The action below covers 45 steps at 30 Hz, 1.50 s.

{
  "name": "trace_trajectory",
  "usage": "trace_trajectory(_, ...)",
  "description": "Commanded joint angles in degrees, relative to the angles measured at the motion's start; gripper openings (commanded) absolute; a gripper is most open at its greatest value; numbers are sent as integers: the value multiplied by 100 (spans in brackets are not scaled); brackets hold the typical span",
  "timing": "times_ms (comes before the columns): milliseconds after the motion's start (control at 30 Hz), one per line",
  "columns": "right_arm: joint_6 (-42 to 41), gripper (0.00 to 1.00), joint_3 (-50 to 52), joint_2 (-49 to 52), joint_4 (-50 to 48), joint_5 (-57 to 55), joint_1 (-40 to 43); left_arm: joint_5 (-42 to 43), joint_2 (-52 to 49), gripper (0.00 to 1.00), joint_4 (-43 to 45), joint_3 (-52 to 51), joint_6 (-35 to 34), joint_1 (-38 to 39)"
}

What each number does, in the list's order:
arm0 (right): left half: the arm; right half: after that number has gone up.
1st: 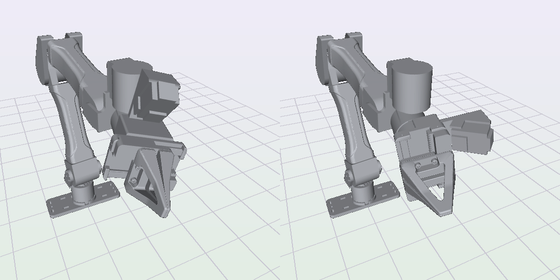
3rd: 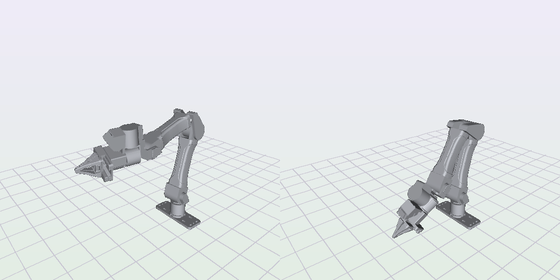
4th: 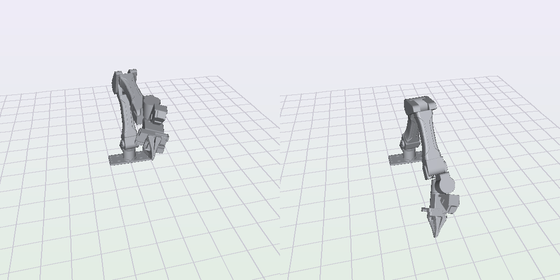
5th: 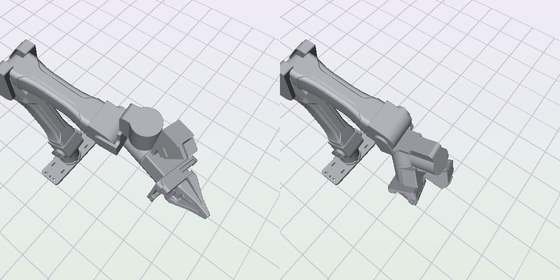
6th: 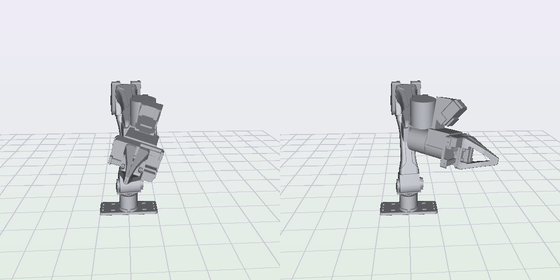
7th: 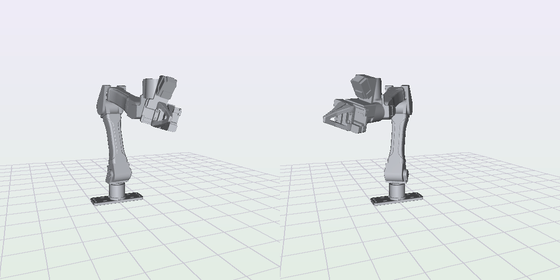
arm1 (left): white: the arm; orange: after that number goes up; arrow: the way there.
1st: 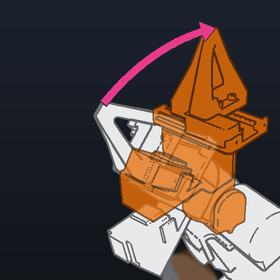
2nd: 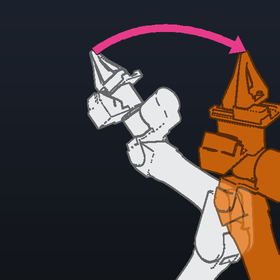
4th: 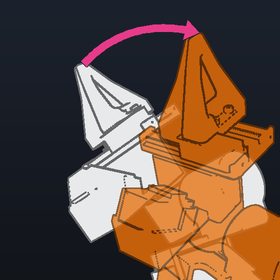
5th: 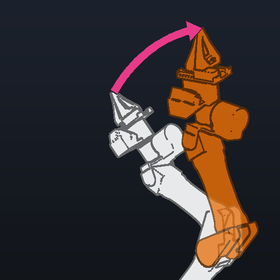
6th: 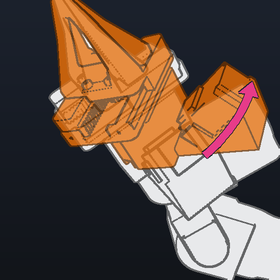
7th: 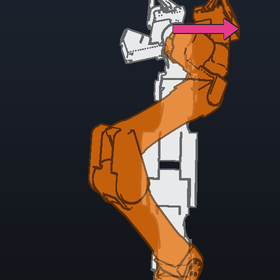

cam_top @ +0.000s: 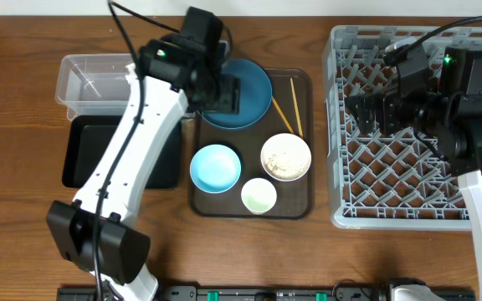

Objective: Sort waste into correct bins and load items into the dishwasher rack
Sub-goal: 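Move left gripper to pink rice bowl and grasp its rim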

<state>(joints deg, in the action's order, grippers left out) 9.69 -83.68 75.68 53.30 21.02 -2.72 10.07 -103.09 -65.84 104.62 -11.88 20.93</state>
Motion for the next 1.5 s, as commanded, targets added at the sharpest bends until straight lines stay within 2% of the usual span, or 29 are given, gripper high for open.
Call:
trace_trajectory(0,-127,99,-96,-20,-22,2,50,-195,-63,69,42,-87,-24,166)
trace_trajectory(300,-1010,98,-96,247,-391,24,-2,-192,-63,69,166,-92,-22,205)
trace_trajectory(433,-1056,98,-96,350,-398,22,-2,-168,-63,68,138,-92,-28,317)
trace_trajectory(867,-1069,99,-96,380,-365,-111,9,-127,-63,68,44,-354,-1169,1132)
trace_trajectory(1000,-1628,99,-96,378,-402,-741,133,-131,-63,68,444,-756,-1272,1657)
trace_trajectory(1133,-1923,99,-96,376,-385,-745,527,-160,-66,68,1327,-1386,-1202,2199)
trace_trajectory(1267,-2039,99,-96,374,-267,-553,940,-184,-68,69,2074,-1860,-540,2583)
trace_trajectory(1467,-1987,96,-96,372,-70,-356,1141,-192,-363,68,2288,-1934,-55,2712)
